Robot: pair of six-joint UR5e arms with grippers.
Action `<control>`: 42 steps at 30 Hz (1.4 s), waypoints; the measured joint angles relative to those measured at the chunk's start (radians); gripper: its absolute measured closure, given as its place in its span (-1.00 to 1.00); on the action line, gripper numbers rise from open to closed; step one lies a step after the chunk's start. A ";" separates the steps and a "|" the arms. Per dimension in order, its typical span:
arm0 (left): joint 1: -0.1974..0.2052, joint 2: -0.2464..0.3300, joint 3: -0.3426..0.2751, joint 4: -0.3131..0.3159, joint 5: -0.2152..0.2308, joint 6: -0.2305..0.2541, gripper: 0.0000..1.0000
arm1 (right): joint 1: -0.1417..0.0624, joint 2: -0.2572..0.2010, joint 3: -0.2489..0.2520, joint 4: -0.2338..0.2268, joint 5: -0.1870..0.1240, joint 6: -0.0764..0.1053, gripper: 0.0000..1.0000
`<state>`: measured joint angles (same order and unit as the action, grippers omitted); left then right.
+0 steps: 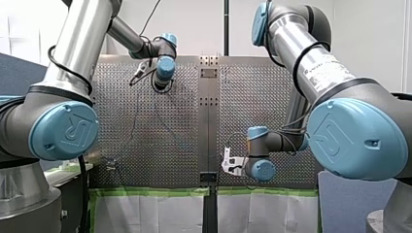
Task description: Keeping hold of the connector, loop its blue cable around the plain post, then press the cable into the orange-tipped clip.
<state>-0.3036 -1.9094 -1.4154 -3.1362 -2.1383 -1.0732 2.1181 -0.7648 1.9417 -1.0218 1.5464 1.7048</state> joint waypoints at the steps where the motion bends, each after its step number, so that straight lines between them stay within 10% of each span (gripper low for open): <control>1: -0.001 -0.005 0.000 0.000 -0.004 0.005 -0.98 | 0.000 0.000 0.000 0.000 0.000 0.000 0.97; 42: -0.004 -0.222 -0.034 0.116 -0.118 0.066 -0.98 | 0.023 0.000 0.000 -0.003 0.000 0.001 0.97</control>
<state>-0.3078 -2.1310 -1.4492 -3.0201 -2.2564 -1.0071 2.1406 -0.7649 1.9414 -1.0248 1.5464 1.7054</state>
